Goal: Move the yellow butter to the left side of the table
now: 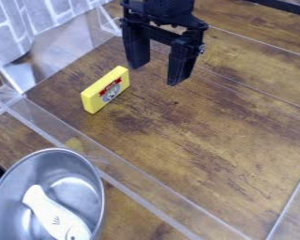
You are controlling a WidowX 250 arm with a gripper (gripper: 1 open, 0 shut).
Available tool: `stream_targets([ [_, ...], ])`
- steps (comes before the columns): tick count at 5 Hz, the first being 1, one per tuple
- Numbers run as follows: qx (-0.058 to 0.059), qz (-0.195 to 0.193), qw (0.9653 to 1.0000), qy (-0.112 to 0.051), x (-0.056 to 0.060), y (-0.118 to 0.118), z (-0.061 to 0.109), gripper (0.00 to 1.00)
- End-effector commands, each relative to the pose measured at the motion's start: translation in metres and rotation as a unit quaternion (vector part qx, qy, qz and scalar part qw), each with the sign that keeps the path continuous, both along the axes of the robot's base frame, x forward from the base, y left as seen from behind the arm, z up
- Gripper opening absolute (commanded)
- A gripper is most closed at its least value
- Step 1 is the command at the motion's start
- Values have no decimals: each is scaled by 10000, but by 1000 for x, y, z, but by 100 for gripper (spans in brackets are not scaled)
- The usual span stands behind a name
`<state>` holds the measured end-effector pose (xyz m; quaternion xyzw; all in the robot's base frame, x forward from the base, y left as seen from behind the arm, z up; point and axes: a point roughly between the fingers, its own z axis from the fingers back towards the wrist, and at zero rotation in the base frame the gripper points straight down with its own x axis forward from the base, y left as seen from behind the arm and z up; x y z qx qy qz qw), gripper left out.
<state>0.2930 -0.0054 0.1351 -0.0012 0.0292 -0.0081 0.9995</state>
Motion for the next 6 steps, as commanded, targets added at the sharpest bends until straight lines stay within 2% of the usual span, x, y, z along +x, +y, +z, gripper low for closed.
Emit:
stream_targets([
  [1, 12, 6, 10000, 93, 0, 4, -7, 100],
  [4, 89, 170, 9994, 290, -3, 35, -24, 100],
  [6, 163, 398, 9984, 356, -3, 70, -38, 100],
])
